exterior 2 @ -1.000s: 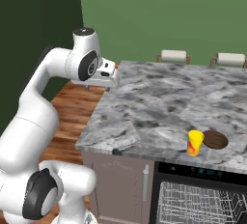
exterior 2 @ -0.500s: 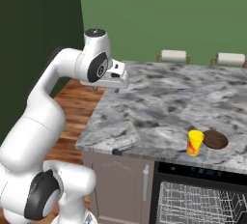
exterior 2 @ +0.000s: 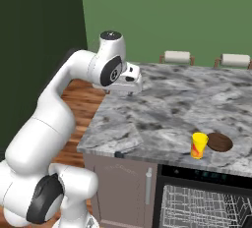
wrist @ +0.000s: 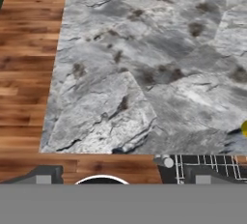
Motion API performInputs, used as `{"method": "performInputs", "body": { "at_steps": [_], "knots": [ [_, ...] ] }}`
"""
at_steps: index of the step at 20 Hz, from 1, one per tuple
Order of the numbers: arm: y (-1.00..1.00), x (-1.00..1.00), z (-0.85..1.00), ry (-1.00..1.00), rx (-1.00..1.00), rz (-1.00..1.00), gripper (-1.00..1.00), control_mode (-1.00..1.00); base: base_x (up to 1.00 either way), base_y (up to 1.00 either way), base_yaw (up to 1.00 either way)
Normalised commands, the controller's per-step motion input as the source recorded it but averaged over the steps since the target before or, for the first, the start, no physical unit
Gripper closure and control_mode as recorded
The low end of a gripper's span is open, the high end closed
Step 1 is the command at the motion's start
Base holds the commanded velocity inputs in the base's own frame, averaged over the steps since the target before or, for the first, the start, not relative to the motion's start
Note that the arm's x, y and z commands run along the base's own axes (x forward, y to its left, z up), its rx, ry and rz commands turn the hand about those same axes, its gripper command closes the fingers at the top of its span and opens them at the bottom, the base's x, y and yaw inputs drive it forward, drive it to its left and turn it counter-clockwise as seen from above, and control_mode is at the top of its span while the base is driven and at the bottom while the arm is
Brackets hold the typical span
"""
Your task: Pick up the cup and bowl from the counter, place them in the dishwasher, and close the dishwasher door.
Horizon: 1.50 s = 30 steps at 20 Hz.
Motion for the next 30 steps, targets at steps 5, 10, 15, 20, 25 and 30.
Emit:
{"method": "performInputs", "body": {
  "at_steps": [5,10,15,20,25,30],
  "knots": [
    [-0.36,0.0,-0.04,0.0,0.0,0.0,-1.0,-1.0,0.0,0.0,0.0],
    [-0.35,0.0,-0.09,0.0,-0.01,0.0,-1.0,-1.0,0.0,0.0,0.0],
    [-0.3,0.0,-0.11,0.0,0.0,0.0,-1.0,-1.0,0.0,0.0,0.0],
    [-0.3,0.0,-0.08,0.0,0.0,0.0,-1.0,-1.0,0.0,0.0,0.0],
    [-0.31,0.0,-0.13,0.0,0.0,0.0,-1.0,-1.0,0.0,0.0,0.0],
    [-0.28,0.0,-0.2,0.0,0.0,0.0,-1.0,-1.0,0.0,0.0,0.0]
  ]
}}
